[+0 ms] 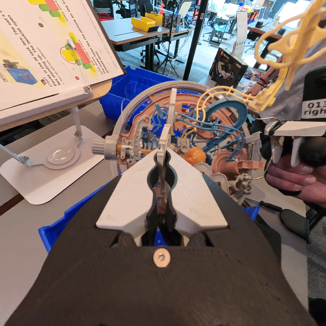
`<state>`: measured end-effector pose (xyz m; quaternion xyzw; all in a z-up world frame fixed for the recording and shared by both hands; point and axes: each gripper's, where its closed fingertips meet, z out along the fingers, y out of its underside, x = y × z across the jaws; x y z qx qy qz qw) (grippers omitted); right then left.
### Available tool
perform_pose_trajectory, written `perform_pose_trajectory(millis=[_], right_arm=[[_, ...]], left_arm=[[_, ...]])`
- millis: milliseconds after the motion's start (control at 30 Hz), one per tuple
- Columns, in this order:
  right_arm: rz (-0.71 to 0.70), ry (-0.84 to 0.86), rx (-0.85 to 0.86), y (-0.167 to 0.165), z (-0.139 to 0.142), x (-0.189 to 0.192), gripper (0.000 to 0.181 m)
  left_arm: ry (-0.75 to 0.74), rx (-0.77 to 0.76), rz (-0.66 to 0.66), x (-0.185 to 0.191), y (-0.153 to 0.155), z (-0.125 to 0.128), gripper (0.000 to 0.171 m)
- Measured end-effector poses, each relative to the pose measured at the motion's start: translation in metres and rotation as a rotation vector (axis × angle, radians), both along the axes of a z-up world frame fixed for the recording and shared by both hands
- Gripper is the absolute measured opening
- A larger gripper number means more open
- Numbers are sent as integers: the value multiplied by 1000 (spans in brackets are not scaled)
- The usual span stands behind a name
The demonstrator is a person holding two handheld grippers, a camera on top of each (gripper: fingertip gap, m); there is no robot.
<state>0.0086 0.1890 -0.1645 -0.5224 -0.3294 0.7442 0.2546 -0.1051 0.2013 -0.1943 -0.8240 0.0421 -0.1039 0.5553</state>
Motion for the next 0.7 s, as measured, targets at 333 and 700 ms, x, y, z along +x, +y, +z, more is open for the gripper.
perform_pose_trajectory(millis=[333,700], right_arm=[[-1,-87,26,1,-20,-4,0],[38,-248,236,-34,-25,-21,33]], left_arm=[[295,-3,28,7,-14,15,0],[542,8,129,-8,-20,28,0]])
